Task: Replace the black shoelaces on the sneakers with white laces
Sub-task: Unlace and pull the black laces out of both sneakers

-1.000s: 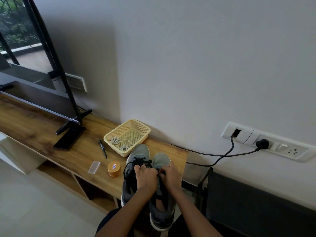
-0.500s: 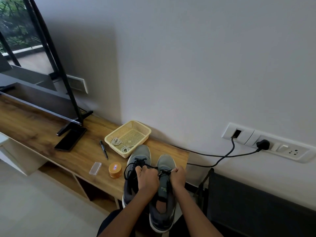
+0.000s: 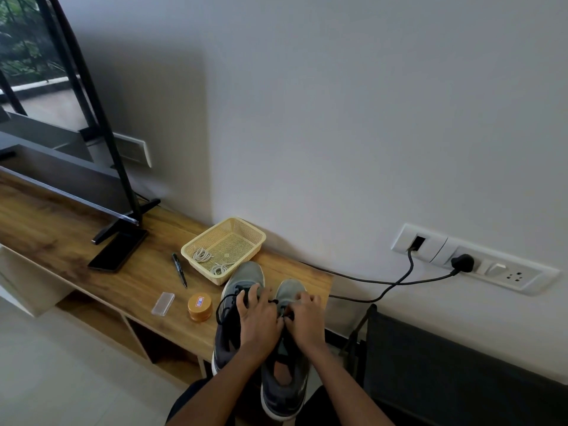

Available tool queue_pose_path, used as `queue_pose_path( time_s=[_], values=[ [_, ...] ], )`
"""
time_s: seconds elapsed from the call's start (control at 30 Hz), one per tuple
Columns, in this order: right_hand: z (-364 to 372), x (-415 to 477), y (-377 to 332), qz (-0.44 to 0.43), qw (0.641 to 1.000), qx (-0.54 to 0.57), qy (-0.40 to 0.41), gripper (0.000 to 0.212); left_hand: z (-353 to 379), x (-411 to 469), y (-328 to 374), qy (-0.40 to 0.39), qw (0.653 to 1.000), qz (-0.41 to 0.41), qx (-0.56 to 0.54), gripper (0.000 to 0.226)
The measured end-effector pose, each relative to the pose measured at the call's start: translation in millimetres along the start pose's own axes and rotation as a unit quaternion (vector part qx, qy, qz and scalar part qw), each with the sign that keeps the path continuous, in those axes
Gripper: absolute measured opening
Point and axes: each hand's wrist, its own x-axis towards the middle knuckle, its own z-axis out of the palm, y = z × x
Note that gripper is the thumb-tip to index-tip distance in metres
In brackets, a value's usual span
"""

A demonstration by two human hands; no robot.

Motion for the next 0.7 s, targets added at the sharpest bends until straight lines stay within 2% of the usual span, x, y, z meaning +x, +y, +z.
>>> queue_pose_path(
  time_s=[0.23,0.33,0.43,0.5,0.57,0.63,0.7],
  values=[
    [4.7,1.9,-4.5,0.025,0.999,0.018,0.03,0.015,-1.9,-0.9,-3.2,-0.013,1.0,-0.003,-0.027,0.035],
    [10.2,1.7,-4.3,0.085,0.993,0.041,0.069,0.014,-2.4,-1.5,-4.1,-0.01,0.999,-0.014,-0.037,0.034],
    [11.7,2.7,2.0,0.211,0.966,0.116,0.095,0.018,-0.5,-3.5,-5.8,-0.006,0.998,-0.025,-0.054,0.031],
    [11.0,4.6,7.2,0.315,0.925,0.197,0.086,0.019,0.6,-4.6,-6.8,-0.006,0.998,-0.026,-0.062,0.03],
    [13.5,5.3,10.7,0.383,0.884,0.259,0.066,0.02,0.8,-4.8,-6.2,-0.009,0.998,-0.024,-0.061,0.03],
    [17.2,4.8,13.4,0.39,0.87,0.296,0.053,0.022,0.8,-4.8,-5.0,-0.009,0.998,-0.028,-0.063,0.03],
    [17.1,3.5,12.9,0.358,0.887,0.288,0.049,0.018,1.6,-4.8,-5.6,-0.008,0.997,-0.037,-0.07,0.029]
  ],
)
